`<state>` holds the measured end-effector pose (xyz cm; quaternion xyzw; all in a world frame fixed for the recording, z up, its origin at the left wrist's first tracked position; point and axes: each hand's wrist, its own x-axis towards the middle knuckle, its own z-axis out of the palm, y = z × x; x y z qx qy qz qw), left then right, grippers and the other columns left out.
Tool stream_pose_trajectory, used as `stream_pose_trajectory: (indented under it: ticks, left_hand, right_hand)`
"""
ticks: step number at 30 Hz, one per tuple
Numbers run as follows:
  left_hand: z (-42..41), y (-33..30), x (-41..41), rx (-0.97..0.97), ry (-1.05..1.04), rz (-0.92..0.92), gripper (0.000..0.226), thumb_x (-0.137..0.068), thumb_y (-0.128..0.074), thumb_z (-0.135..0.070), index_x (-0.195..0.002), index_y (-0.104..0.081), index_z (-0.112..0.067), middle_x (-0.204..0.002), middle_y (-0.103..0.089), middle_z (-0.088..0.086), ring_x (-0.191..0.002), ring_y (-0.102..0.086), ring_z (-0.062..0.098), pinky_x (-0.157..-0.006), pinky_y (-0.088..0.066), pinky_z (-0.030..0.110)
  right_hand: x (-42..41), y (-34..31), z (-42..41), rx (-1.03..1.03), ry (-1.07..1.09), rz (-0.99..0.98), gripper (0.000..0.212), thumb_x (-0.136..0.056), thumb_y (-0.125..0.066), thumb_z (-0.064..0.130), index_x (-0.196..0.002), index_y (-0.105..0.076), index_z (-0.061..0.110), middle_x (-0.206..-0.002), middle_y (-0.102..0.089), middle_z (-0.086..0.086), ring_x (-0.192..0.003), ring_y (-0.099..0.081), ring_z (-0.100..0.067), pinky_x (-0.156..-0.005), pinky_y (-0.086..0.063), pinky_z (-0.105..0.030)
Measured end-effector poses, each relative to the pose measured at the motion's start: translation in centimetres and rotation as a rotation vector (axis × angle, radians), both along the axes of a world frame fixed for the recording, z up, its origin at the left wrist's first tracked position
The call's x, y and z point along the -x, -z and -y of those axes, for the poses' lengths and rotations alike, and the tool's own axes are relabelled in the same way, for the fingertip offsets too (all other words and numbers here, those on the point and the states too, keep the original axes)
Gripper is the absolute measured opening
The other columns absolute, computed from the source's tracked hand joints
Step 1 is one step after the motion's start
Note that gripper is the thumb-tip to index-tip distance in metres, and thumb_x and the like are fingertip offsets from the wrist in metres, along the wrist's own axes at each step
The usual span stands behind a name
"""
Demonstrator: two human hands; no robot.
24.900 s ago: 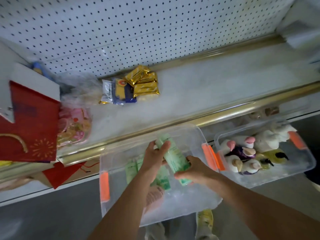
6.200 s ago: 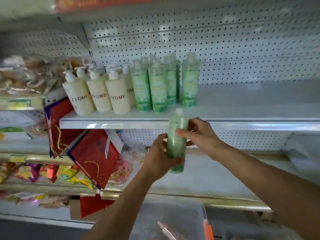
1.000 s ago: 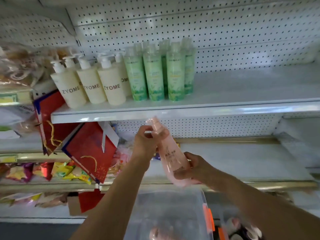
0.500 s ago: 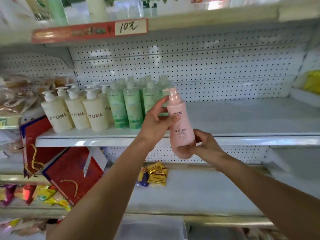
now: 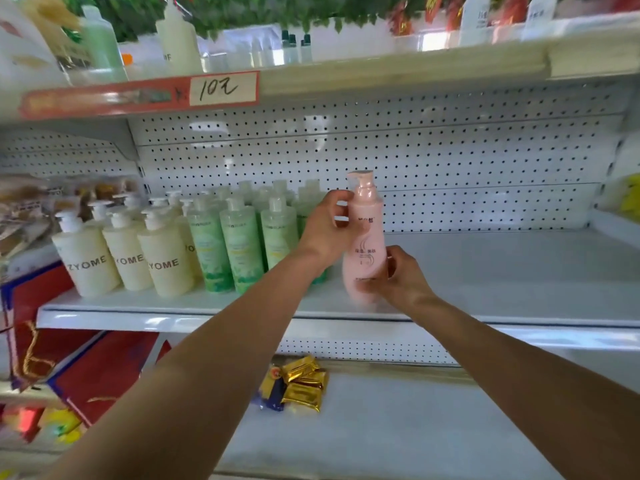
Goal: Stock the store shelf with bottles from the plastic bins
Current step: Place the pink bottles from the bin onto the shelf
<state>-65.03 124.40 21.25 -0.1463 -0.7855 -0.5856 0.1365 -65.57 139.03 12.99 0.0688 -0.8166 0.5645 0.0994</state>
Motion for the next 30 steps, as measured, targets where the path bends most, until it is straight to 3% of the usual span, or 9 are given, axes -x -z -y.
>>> stream_pose_trajectory:
  ticks: [5, 8, 12, 15, 19, 25, 28, 30]
  left_hand:
    - [-0.6, 0.2, 2.7, 0.036, -0.033, 0.015, 0.045, -0.089, -0.065, -0.010, -0.129, -0.047, -0.019, -0.113, -0.059, 0.003, -0.096, -0.060, 0.017, -0.080, -0.054, 0.031]
    - [-1.2, 0.1, 4.2, 0.069, -0.069, 0.031, 0.045, -0.092, -0.059, -0.009, -0.133, -0.043, -0.019, -0.112, -0.055, 0.000, -0.093, -0.058, 0.014, -0.067, -0.051, 0.021]
    - [-2.3, 0.1, 5.8, 0.131, -0.131, 0.048, 0.046, -0.096, -0.052, -0.011, -0.139, -0.037, -0.020, -0.110, -0.053, -0.001, -0.100, -0.058, 0.020, -0.086, -0.053, 0.036]
    - [-2.9, 0.0, 6.9, 0.166, -0.167, 0.070, 0.047, -0.098, -0.048, -0.010, -0.141, -0.033, -0.021, -0.116, -0.057, 0.004, -0.104, -0.060, 0.024, -0.091, -0.051, 0.040]
    - [-3.0, 0.0, 8.7, 0.179, -0.196, 0.083, 0.047, -0.098, -0.045, -0.009, -0.142, -0.032, -0.021, -0.113, -0.055, 0.002, -0.098, -0.058, 0.021, -0.076, -0.049, 0.031]
    - [-2.8, 0.3, 10.5, 0.106, -0.195, 0.091, 0.050, -0.098, -0.045, -0.008, -0.144, -0.030, -0.021, -0.109, -0.053, -0.001, -0.096, -0.057, 0.018, -0.075, -0.044, 0.028]
    - [-2.8, 0.7, 10.9, 0.068, -0.184, 0.095, 0.052, -0.098, -0.045, -0.008, -0.146, -0.028, -0.020, -0.120, -0.057, 0.003, -0.104, -0.059, 0.020, -0.077, -0.046, 0.027]
    - [-2.9, 0.8, 11.0, 0.050, -0.188, 0.089, 0.052, -0.098, -0.045, -0.009, -0.146, -0.029, -0.020, -0.126, -0.057, 0.006, -0.107, -0.060, 0.021, -0.069, -0.047, 0.022]
  right_hand:
    - [2.6, 0.6, -0.1, -0.032, 0.019, 0.005, 0.066, -0.065, -0.087, 0.017, -0.120, -0.052, 0.014, -0.107, -0.063, 0.001, -0.095, -0.060, -0.018, -0.077, -0.049, -0.026]
    - [4.1, 0.7, 0.0, -0.061, 0.050, 0.000, 0.065, -0.066, -0.086, 0.019, -0.121, -0.052, 0.015, -0.107, -0.061, 0.003, -0.095, -0.059, -0.017, -0.077, -0.047, -0.027]
    - [6.0, 0.8, 0.1, -0.069, 0.078, 0.017, 0.065, -0.066, -0.086, 0.021, -0.121, -0.052, 0.014, -0.112, -0.062, 0.000, -0.100, -0.060, -0.020, -0.084, -0.051, -0.033]
    - [7.1, 0.8, 0.3, -0.082, 0.097, 0.010, 0.065, -0.065, -0.086, 0.022, -0.120, -0.053, 0.014, -0.114, -0.062, -0.001, -0.100, -0.059, -0.019, -0.082, -0.048, -0.030]
    - [9.0, 0.9, 0.6, -0.089, 0.106, 0.017, 0.063, -0.066, -0.084, 0.023, -0.119, -0.052, 0.015, -0.114, -0.061, 0.000, -0.103, -0.058, -0.020, -0.080, -0.047, -0.030]
    - [10.7, 0.8, 1.1, -0.082, 0.097, 0.021, 0.055, -0.067, -0.083, 0.022, -0.110, -0.049, 0.018, -0.103, -0.058, 0.006, -0.094, -0.058, -0.016, -0.075, -0.043, -0.027]
    - [10.8, 0.8, 1.3, -0.062, 0.094, 0.021, 0.054, -0.068, -0.082, 0.021, -0.111, -0.049, 0.021, -0.099, -0.057, 0.009, -0.092, -0.058, -0.015, -0.068, -0.042, -0.022]
    - [10.8, 0.7, 1.3, -0.055, 0.089, 0.026, 0.054, -0.069, -0.081, 0.020, -0.111, -0.048, 0.022, -0.098, -0.057, 0.010, -0.090, -0.057, -0.013, -0.063, -0.040, -0.019]
